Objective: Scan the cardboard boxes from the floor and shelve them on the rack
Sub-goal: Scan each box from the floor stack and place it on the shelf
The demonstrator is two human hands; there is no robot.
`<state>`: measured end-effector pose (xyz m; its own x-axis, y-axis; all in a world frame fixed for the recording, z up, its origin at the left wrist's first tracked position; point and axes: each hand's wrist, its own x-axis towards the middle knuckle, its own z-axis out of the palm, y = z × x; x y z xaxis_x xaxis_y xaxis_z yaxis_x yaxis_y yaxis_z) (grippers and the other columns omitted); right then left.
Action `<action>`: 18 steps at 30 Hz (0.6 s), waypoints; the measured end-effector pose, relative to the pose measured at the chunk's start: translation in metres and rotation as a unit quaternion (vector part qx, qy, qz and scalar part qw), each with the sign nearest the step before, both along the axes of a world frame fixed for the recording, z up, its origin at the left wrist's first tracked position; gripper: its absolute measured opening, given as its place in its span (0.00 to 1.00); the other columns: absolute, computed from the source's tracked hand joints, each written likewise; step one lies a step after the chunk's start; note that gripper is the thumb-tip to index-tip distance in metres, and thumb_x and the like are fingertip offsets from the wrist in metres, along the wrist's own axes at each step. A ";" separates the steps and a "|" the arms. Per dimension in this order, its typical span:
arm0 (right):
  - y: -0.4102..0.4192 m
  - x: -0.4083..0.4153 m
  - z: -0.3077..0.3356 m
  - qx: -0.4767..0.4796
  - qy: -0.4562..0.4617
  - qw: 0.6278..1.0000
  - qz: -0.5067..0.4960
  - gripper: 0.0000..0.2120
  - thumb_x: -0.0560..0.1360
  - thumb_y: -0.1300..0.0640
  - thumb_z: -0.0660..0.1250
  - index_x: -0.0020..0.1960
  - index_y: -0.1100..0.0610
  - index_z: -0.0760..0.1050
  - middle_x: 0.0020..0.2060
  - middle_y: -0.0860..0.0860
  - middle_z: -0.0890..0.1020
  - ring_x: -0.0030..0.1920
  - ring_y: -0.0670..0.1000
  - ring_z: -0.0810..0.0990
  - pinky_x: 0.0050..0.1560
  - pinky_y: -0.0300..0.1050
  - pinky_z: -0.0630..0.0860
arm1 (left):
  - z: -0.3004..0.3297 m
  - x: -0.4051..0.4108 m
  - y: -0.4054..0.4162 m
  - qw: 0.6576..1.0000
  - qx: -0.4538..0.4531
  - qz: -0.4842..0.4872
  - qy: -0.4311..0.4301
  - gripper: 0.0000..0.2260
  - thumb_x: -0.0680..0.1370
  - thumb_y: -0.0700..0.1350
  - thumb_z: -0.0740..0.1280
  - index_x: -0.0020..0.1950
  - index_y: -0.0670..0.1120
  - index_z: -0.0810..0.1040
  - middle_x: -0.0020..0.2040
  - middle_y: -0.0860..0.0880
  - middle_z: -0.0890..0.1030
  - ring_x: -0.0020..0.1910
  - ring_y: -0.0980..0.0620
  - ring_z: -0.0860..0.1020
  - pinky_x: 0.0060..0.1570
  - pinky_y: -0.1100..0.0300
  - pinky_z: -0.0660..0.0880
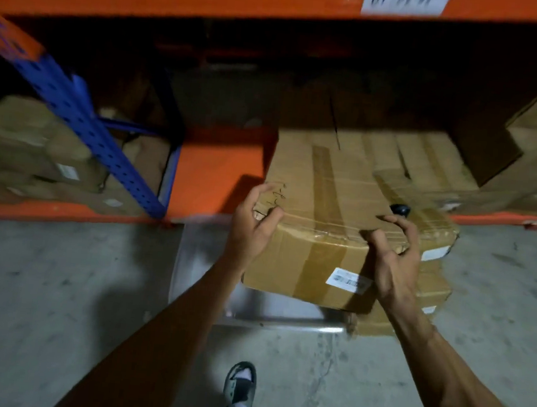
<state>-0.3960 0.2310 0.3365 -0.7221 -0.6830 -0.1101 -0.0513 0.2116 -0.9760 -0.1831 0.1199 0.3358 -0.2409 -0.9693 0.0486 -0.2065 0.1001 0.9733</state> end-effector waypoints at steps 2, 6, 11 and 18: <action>0.015 -0.005 0.050 -0.023 0.017 1.000 -0.008 0.21 0.64 0.46 0.74 0.56 0.45 0.80 0.54 0.37 0.82 0.61 0.48 0.80 0.66 0.56 0.76 | 0.052 -0.006 0.011 1.000 -0.016 -0.018 0.018 0.23 0.72 0.51 0.67 0.67 0.48 0.76 0.58 0.51 0.83 0.55 0.60 0.81 0.52 0.68 0.76; 0.048 -0.020 0.149 -0.084 0.049 0.995 -0.032 0.20 0.63 0.44 0.73 0.55 0.42 0.79 0.55 0.53 0.84 0.58 0.58 0.82 0.60 0.65 0.79 | 0.148 -0.031 0.030 0.994 -0.082 -0.043 0.051 0.21 0.69 0.53 0.67 0.62 0.51 0.78 0.57 0.50 0.83 0.54 0.54 0.81 0.51 0.61 0.77; 0.085 -0.045 0.252 -0.167 0.115 0.976 -0.081 0.20 0.61 0.43 0.71 0.53 0.41 0.80 0.52 0.48 0.85 0.54 0.55 0.83 0.54 0.59 0.81 | 0.249 -0.064 0.052 0.978 -0.160 -0.068 0.115 0.15 0.70 0.48 0.68 0.57 0.49 0.79 0.51 0.51 0.84 0.45 0.62 0.80 0.42 0.71 0.73; 0.102 -0.056 0.365 -0.287 0.164 0.941 -0.079 0.20 0.62 0.40 0.72 0.54 0.34 0.77 0.54 0.40 0.80 0.53 0.50 0.81 0.46 0.53 0.81 | 0.377 -0.078 0.066 0.942 -0.284 -0.070 0.164 0.14 0.71 0.46 0.68 0.55 0.45 0.79 0.52 0.49 0.82 0.53 0.55 0.79 0.51 0.61 0.74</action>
